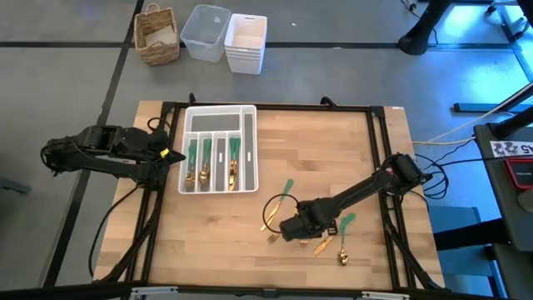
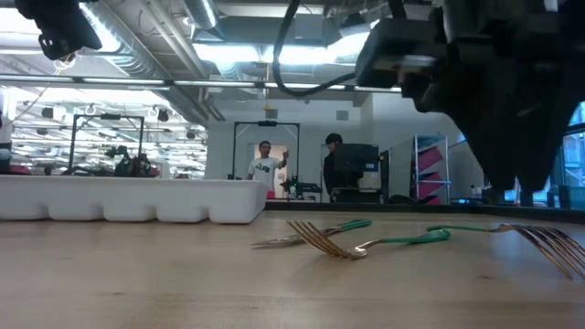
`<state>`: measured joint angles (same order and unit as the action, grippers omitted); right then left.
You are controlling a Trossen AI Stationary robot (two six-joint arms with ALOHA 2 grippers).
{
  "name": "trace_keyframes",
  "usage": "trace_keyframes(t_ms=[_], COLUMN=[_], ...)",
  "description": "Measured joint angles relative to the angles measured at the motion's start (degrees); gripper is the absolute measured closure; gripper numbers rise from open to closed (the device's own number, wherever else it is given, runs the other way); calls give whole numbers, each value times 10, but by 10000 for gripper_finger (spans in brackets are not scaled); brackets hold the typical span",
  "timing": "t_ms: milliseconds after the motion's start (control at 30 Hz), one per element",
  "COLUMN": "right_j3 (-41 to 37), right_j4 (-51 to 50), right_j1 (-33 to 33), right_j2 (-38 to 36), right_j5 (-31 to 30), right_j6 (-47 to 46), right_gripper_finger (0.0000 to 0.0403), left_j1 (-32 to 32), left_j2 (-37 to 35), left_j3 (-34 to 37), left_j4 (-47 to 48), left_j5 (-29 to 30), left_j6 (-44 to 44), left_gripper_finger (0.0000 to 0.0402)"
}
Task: Sort silverware
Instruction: Put the green knife into the white silverware tray
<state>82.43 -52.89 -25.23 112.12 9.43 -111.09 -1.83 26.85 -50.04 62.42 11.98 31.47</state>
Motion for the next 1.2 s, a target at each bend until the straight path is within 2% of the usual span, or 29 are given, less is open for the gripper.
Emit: trace_keyframes(t_ms=[233, 433, 1033, 1200], right_j3=[0, 0, -8, -26], right_j4=[19, -20, -4, 21], right_j1=[2, 1, 1, 1], right_j2=[11, 13, 48, 47], right_j5=[-58, -58, -54, -49], right_j6=[-2, -15, -12, -2], right_gripper_finger=[322, 322, 322, 353], left_j1=[0, 0, 0, 0], left_j2=[0, 0, 0, 0], left_j3=[0, 0, 0, 0], left_j4=[0, 1, 5, 6], left_j5=[0, 0, 0, 0], left_j6=[0, 1, -4, -4], left_gripper_finger=[401, 401, 401, 401])
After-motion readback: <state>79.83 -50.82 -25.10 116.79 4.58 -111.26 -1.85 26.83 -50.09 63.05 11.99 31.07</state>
